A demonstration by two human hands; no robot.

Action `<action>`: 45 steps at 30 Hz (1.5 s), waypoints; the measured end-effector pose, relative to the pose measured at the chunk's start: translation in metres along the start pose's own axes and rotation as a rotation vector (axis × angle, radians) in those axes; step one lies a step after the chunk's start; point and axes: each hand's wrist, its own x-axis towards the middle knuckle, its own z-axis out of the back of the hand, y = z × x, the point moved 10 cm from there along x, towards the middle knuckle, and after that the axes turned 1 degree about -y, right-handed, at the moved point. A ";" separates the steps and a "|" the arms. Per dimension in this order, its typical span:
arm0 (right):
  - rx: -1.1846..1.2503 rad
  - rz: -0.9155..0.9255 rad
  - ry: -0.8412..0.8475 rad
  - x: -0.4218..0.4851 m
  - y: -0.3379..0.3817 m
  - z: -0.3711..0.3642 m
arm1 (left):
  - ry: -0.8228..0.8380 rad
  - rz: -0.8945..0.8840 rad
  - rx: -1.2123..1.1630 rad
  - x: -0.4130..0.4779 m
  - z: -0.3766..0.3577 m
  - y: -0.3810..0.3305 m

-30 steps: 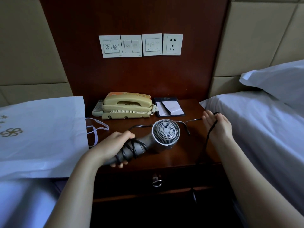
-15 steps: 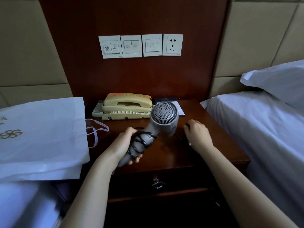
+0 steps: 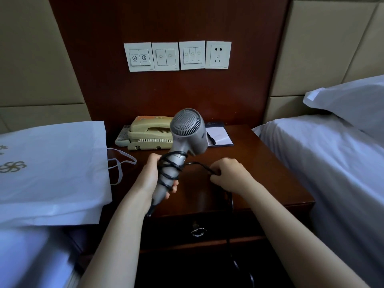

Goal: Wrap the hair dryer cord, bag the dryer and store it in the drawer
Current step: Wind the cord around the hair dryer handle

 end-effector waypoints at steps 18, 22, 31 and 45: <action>1.304 0.218 0.229 -0.018 0.034 0.011 | -0.063 0.210 -0.495 0.007 0.012 0.020; 1.312 0.191 0.316 -0.021 0.037 0.005 | -0.052 0.198 -0.567 0.011 0.011 0.019; 0.749 0.218 0.119 -0.021 0.032 0.025 | -0.088 0.118 -0.578 0.009 0.022 0.011; 0.120 0.518 -0.477 -0.052 0.090 0.098 | -0.394 -0.398 0.383 -0.016 0.031 -0.036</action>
